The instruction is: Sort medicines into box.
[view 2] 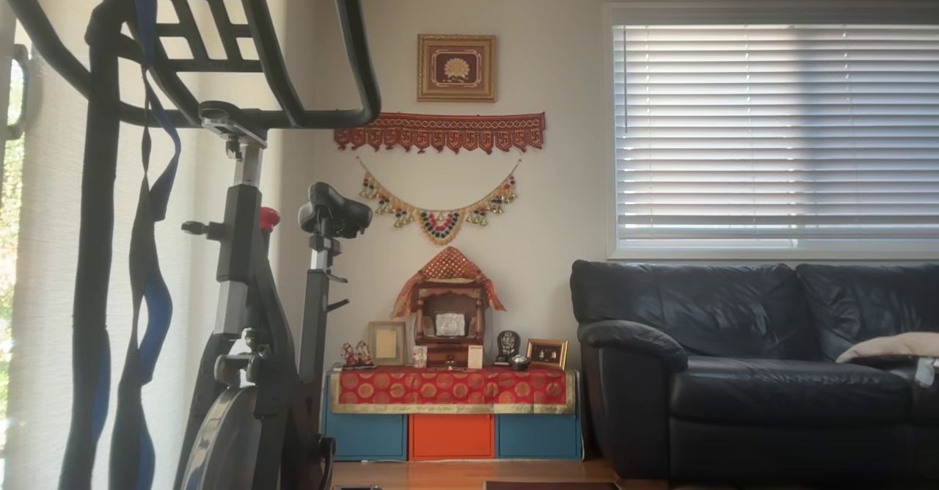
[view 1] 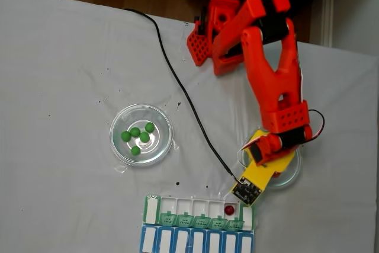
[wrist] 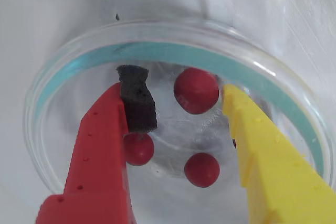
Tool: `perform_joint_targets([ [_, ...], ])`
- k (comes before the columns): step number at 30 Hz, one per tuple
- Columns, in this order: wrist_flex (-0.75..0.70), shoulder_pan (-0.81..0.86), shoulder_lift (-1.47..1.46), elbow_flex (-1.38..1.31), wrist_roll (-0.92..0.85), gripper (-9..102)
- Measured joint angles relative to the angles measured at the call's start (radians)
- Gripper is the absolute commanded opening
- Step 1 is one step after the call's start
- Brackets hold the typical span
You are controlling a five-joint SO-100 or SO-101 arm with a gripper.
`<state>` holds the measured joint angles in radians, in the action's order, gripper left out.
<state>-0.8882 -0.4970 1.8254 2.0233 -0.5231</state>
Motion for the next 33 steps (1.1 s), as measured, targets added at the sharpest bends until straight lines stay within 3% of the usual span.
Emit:
perform_joint_targets([
  [33,0.08,0.005,-0.002,0.032,-0.031,16],
])
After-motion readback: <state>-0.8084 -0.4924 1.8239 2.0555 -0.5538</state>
